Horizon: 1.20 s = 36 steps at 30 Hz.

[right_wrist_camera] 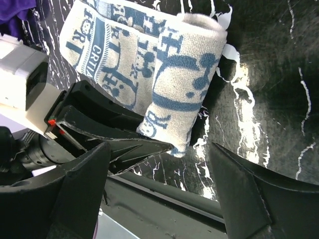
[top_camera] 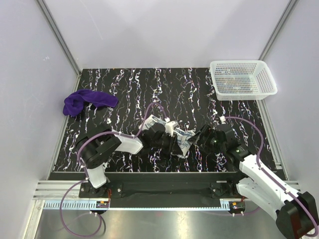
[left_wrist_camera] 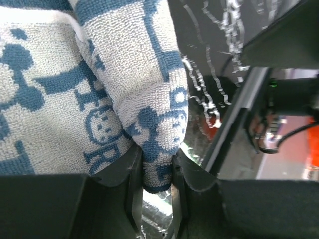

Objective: Roll the towels
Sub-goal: Roll the towel

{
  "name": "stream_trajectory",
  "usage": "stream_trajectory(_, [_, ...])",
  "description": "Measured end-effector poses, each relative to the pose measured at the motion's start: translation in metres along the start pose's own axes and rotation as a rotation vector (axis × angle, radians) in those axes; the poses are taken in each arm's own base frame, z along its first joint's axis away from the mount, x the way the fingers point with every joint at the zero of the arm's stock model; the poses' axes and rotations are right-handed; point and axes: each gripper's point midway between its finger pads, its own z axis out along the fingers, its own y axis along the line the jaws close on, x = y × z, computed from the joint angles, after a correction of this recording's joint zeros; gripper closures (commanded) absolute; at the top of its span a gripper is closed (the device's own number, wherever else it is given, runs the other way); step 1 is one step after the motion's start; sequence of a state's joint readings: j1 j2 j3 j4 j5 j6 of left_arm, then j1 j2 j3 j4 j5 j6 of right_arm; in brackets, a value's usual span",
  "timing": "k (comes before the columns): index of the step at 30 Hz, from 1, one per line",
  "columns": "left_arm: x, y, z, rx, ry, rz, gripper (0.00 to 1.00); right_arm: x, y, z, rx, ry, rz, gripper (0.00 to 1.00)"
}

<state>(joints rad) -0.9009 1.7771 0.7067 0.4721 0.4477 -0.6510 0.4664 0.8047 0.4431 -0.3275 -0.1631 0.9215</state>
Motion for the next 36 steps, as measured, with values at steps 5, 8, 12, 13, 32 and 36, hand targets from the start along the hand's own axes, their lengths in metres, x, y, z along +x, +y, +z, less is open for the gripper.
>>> stream_trajectory(5, [-0.006,-0.003,0.000,0.088,-0.020,-0.077,0.80,0.008,-0.011,0.011,0.004,0.012,0.037,0.14])
stream_trajectory(8, [-0.009,-0.003,0.000,0.132,-0.029,-0.120,0.80,0.014,-0.022,0.019,0.029,0.027,0.063,0.14])
stream_trajectory(12, [-0.012,-0.003,0.001,0.187,-0.040,-0.178,0.80,0.017,-0.030,0.032,0.041,0.035,0.092,0.15])
stream_trajectory(13, [-0.012,-0.003,0.000,0.200,-0.042,-0.193,0.80,0.018,-0.031,0.036,0.041,0.035,0.098,0.15])
stream_trajectory(32, [-0.011,-0.006,0.003,0.368,-0.046,-0.384,0.80,0.013,-0.011,0.066,-0.073,0.021,0.122,0.64])
stream_trajectory(36, [-0.010,-0.008,0.002,0.378,-0.034,-0.406,0.78,0.016,-0.009,0.067,-0.081,0.028,0.111,0.80])
